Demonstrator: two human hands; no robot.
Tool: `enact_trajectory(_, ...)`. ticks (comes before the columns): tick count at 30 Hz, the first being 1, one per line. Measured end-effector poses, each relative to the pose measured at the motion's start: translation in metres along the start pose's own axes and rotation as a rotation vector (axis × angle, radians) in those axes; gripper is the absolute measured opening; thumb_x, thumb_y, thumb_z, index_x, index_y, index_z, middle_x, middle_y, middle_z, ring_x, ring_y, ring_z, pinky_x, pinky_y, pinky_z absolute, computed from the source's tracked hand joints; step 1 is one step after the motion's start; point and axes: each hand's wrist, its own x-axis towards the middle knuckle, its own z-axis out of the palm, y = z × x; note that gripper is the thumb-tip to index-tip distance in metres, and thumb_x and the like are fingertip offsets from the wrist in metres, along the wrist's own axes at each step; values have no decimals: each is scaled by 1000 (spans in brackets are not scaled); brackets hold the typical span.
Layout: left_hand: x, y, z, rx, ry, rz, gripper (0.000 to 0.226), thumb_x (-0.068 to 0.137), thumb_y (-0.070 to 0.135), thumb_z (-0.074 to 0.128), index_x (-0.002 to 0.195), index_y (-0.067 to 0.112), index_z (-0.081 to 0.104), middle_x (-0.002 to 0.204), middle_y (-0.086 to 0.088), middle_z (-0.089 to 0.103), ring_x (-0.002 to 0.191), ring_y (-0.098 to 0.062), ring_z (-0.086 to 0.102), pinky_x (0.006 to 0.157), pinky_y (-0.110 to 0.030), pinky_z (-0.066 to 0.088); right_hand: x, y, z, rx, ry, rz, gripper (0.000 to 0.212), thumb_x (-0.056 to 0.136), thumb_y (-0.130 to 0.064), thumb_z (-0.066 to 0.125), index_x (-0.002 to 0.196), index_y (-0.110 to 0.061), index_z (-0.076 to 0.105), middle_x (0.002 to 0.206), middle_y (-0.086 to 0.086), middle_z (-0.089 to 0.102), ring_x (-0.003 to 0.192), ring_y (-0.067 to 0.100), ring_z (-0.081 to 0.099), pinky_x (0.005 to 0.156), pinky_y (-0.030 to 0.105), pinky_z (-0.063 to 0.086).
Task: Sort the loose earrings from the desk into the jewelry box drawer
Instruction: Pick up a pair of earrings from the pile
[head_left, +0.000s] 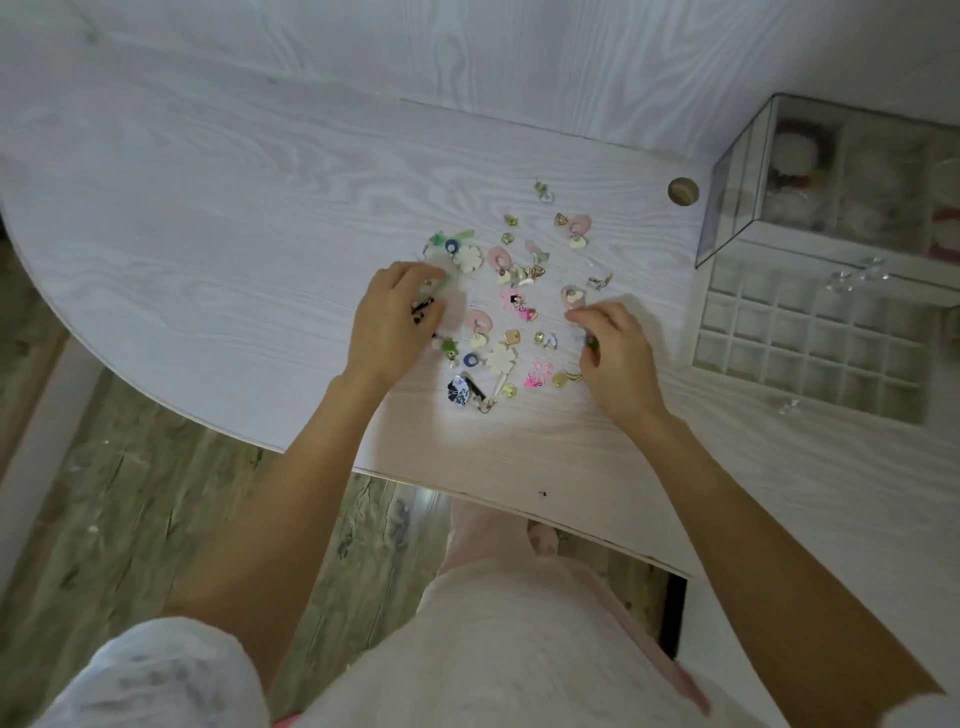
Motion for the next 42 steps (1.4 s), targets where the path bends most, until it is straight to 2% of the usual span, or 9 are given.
enact_trajectory(4,-39,16,-7,-50,-187,25,32,81,28,70,109,15,61,102,0,61,90,-14,53,74,-23,39,-5,2,-2,-15,-23,12,38,77,9,58,112,-6,61,111,13,57,100,29,51,82,30,43)
enact_trajectory(7,-64,16,3,-21,-257,6,39,77,30,73,111,16,61,108,-3,59,91,-20,57,77,-33,49,-7,1,-1,-19,-27,26,33,80,2,62,112,-6,62,111,13,55,102,28,49,81,27,41)
enact_trajectory(13,-75,12,15,-70,-131,-137,28,82,12,65,109,22,63,97,-2,61,72,-17,59,70,-34,52,-9,-2,-1,-25,-30,47,22,83,-1,63,104,-6,67,105,12,57,96,26,51,79,23,39)
enact_trajectory(20,-72,-2,7,-77,-87,-269,41,81,5,59,119,20,59,113,-3,59,96,-18,58,77,-26,44,-8,2,-3,-4,5,69,18,84,-2,61,100,-7,65,103,8,60,89,25,58,79,37,51)
enact_trajectory(24,-75,-3,0,-166,-85,-344,36,80,13,62,114,23,61,108,2,58,88,-10,55,80,-25,42,-8,-5,-2,-4,-9,98,12,85,-11,65,97,-10,66,99,3,59,76,10,52,69,25,46)
enact_trajectory(27,-80,-6,1,-189,-28,-359,27,85,26,62,112,24,63,100,6,57,85,-10,55,80,-28,44,-4,-10,4,-27,-27,122,14,85,-21,66,97,-14,64,98,0,59,77,13,56,63,27,45)
enact_trajectory(31,-69,-4,5,-82,53,-251,24,87,25,62,111,21,64,103,-2,59,92,-19,55,73,-26,40,0,-12,8,-21,-44,112,20,83,-22,67,102,-16,63,101,2,57,80,20,58,64,31,49)
enact_trajectory(37,-24,8,8,151,-138,-147,21,85,11,60,105,12,65,110,-10,56,105,-27,48,74,-41,49,0,-13,3,2,-63,92,29,84,-16,66,113,-15,63,111,5,53,84,12,53,74,28,50)
enact_trajectory(42,-16,2,5,220,-135,-25,13,81,11,66,93,5,65,108,-12,56,102,-30,48,71,-33,42,3,-11,3,-7,-87,105,20,84,-13,65,104,-13,66,108,5,55,87,19,57,76,30,50)
